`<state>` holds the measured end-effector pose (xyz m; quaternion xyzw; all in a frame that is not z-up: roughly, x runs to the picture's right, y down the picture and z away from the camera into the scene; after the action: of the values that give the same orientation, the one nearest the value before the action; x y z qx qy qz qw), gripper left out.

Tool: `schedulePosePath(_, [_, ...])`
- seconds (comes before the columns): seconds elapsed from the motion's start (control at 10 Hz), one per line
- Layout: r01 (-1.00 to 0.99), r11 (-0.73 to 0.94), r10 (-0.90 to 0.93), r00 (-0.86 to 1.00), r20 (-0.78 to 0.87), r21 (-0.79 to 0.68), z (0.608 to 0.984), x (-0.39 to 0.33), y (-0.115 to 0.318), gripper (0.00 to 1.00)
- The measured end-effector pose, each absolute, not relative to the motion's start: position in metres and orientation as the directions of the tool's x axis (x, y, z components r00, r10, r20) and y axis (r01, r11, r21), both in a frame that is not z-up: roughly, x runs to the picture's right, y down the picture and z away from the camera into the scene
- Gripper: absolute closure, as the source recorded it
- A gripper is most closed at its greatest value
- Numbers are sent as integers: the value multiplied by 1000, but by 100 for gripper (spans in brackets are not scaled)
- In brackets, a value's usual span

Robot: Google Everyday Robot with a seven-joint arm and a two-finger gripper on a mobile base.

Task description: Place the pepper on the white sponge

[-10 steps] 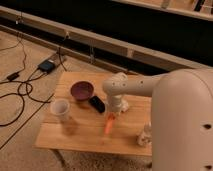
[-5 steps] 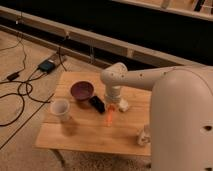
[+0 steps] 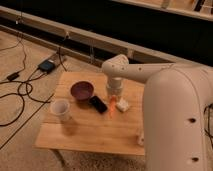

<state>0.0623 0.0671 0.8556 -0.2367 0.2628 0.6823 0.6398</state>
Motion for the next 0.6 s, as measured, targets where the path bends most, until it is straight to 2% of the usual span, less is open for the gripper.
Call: schedulePosePath(0.6, [-994, -39, 733, -97, -673, 101, 888, 94, 51, 100])
